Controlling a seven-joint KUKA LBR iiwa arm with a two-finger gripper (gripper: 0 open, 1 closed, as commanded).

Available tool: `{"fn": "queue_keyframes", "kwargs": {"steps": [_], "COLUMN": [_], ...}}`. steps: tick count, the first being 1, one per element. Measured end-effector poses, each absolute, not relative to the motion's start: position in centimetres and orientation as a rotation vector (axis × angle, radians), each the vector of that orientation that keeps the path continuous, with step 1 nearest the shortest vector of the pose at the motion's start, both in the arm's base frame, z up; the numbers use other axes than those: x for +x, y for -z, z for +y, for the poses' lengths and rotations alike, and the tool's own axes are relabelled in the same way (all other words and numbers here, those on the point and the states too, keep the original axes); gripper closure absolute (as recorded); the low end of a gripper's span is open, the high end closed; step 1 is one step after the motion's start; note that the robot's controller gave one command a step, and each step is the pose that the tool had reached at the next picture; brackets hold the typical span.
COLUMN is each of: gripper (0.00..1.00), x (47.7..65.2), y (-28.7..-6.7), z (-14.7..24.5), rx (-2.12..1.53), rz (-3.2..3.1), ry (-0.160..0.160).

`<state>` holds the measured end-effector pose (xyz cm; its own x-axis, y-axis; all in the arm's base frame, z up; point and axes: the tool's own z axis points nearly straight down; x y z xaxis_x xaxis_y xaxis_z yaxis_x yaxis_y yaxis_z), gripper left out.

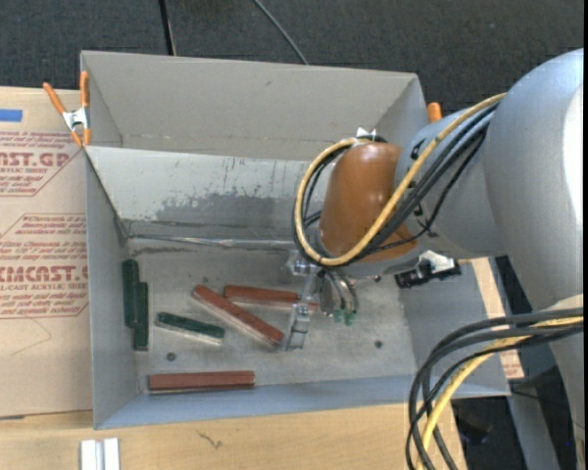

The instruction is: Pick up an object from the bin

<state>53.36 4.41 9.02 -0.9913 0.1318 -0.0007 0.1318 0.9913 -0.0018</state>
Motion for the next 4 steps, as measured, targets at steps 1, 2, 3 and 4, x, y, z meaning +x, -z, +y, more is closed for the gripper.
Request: {"fn": "queue_keyframes", "kwargs": {"steps": [1, 2, 3, 4], "gripper": [1.0, 1.0, 1.0, 1.0], "x": [54.0, 54.0, 53.9, 53.9], "y": [-7.2, -7.2, -19.2, -19.2], "z": [3.0, 3.0, 4.5, 4.5], "rx": [-0.011, -0.01, -0.08, -0.08], "rz": [3.136, 3.136, 3.138, 3.139], "ry": [-0.005, -0.005, 0.0, 0.0]}}
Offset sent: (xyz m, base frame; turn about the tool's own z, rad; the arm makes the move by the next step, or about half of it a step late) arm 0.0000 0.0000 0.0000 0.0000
